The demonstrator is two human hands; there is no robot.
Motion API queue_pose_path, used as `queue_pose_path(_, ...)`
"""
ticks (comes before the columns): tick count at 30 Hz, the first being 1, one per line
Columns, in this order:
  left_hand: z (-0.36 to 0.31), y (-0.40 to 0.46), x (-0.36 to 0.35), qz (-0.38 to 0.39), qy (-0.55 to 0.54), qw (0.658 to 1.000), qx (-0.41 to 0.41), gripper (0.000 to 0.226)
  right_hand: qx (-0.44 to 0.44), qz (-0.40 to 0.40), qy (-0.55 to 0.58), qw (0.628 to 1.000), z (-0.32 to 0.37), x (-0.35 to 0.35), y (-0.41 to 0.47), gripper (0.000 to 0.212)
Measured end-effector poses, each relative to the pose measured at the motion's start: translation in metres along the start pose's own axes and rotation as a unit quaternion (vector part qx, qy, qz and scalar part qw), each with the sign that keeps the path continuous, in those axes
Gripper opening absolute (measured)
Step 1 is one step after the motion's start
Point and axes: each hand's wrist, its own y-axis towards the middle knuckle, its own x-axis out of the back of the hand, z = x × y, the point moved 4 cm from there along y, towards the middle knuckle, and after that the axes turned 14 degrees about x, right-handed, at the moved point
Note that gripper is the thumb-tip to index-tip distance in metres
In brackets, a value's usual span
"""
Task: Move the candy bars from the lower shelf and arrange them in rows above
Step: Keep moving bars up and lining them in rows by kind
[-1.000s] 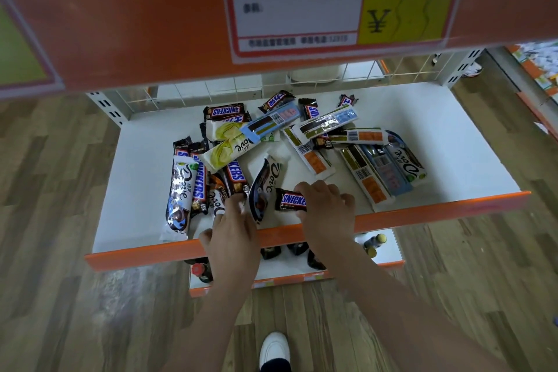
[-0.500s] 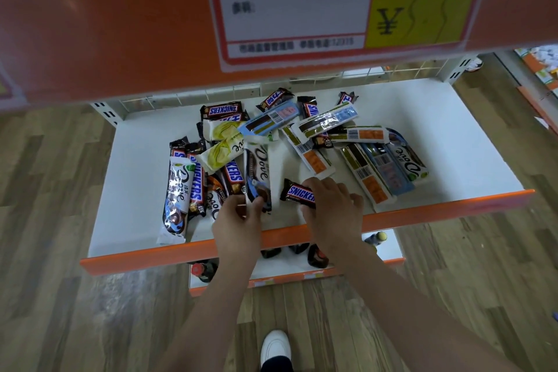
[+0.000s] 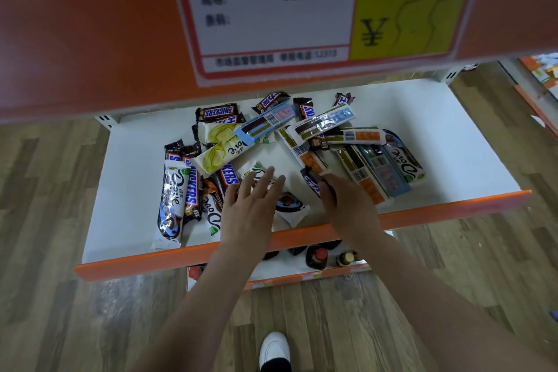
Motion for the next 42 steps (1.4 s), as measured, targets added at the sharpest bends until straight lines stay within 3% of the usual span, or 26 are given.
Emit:
queue_pose_path(3, 0.001, 0.006, -0.007, 0.017, 0.053, 0.998, -0.029, 0.071, -0.005, -0.037, 0.027, 0.999, -0.004, -0.001, -0.001, 0.029)
queue_pose_path(8, 0.003, 0.007, -0.008, -0.024, 0.051, 0.998, -0.018, 0.058, -0.108, -0.032, 0.055, 0.992, -0.019, -0.001, -0.006, 0.017)
queue_pose_path(14, 0.006, 0.013, -0.010, -0.057, 0.085, 0.992, -0.078, 0.055, -0.100, -0.071, 0.120, 0.985, -0.017, 0.007, 0.000, 0.008)
queue_pose_path(19, -0.002, 0.017, -0.011, -0.108, 0.103, 0.985, -0.084, 0.049, -0.016, -0.059, -0.031, 0.998, -0.014, 0.010, 0.002, 0.012)
queue_pose_path(24, 0.003, 0.022, -0.012, -0.023, 0.060, 0.995, -0.077, 0.053, -0.001, 0.114, -0.137, 0.984, -0.006, 0.006, 0.000, 0.044)
queue_pose_path(29, 0.017, 0.024, -0.004, -0.019, 0.041, 0.995, -0.088, 0.049, -0.012, 0.119, -0.170, 0.978, -0.002, 0.008, 0.002, 0.038)
queue_pose_path(31, 0.018, 0.024, -0.004, -0.079, 0.070, 0.986, -0.132, 0.047, -0.011, 0.125, -0.194, 0.973, 0.000, 0.009, 0.003, 0.038)
queue_pose_path(35, 0.017, 0.017, -0.002, -0.160, 0.058, 0.970, -0.171, 0.026, -0.027, 0.062, -0.182, 0.981, 0.002, 0.023, 0.002, 0.036)
queue_pose_path(42, 0.021, 0.015, -0.008, -0.079, 0.059, 0.978, -0.183, 0.048, -0.031, 0.069, -0.189, 0.979, 0.002, 0.036, -0.004, 0.035)
